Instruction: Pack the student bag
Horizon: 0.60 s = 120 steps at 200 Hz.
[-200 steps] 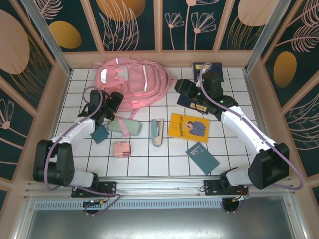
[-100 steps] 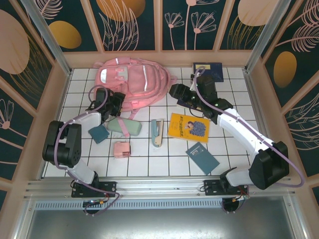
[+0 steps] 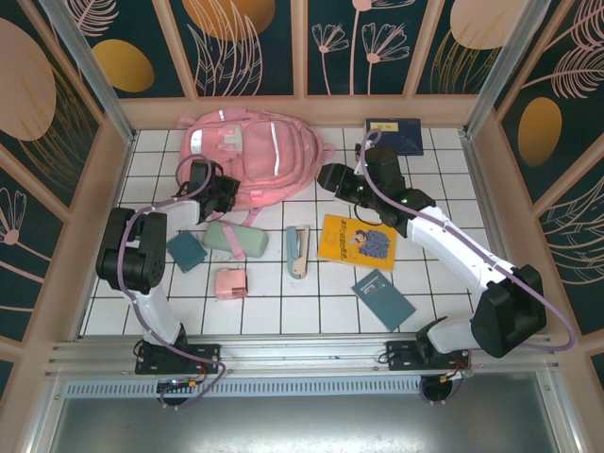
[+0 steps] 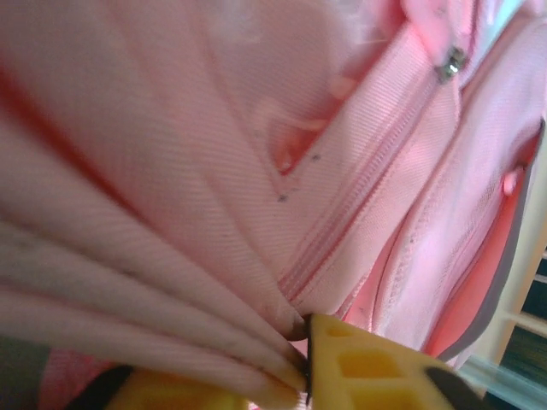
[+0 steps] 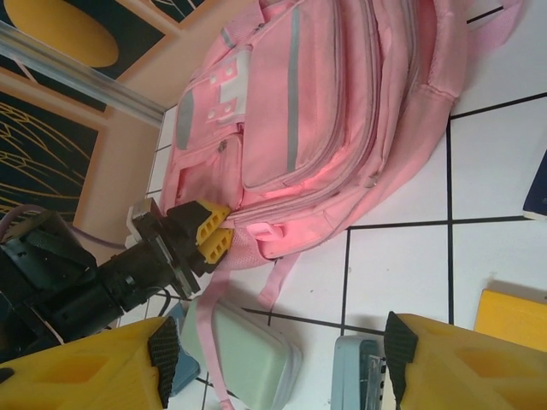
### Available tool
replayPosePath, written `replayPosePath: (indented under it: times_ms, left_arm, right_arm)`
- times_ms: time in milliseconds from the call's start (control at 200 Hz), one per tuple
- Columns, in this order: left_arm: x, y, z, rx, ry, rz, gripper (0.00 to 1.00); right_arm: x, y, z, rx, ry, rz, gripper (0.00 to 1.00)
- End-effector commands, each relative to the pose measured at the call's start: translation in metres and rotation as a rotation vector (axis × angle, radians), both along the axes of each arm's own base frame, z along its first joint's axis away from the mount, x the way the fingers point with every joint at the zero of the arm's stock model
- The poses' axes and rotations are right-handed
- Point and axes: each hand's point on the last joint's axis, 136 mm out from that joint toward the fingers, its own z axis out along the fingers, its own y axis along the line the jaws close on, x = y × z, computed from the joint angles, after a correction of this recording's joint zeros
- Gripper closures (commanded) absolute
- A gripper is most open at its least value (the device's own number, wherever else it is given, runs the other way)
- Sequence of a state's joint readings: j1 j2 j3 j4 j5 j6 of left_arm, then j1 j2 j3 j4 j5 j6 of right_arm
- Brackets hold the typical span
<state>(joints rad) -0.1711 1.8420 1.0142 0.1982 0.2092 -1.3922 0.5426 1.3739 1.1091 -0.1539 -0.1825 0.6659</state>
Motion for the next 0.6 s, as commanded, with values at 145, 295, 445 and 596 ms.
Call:
replayPosePath:
  times_ms: [145, 295, 445, 596]
  left_arm:
    - [0.023, -0.005, 0.034, -0.002, -0.096, -0.014, 1.0]
    - [0.028, -0.007, 0.072, -0.006, -0.135, -0.027, 1.0]
    - [0.033, -0.016, 0.11, -0.056, -0.181, -0.054, 1.0]
    - [0.031, -0.019, 0.134, -0.095, -0.204, -0.063, 1.0]
  right_arm:
    - [-0.004, 0.025, -0.018, -0.124, -0.054, 0.098, 0.25]
    - [-0.008, 0.05, -0.023, -0.138, -0.152, 0.194, 0.32]
    - [-0.015, 0.085, -0.028, -0.235, -0.363, 0.297, 0.37]
    - [-0.005, 0.109, -0.039, -0.298, -0.432, 0.335, 0.38]
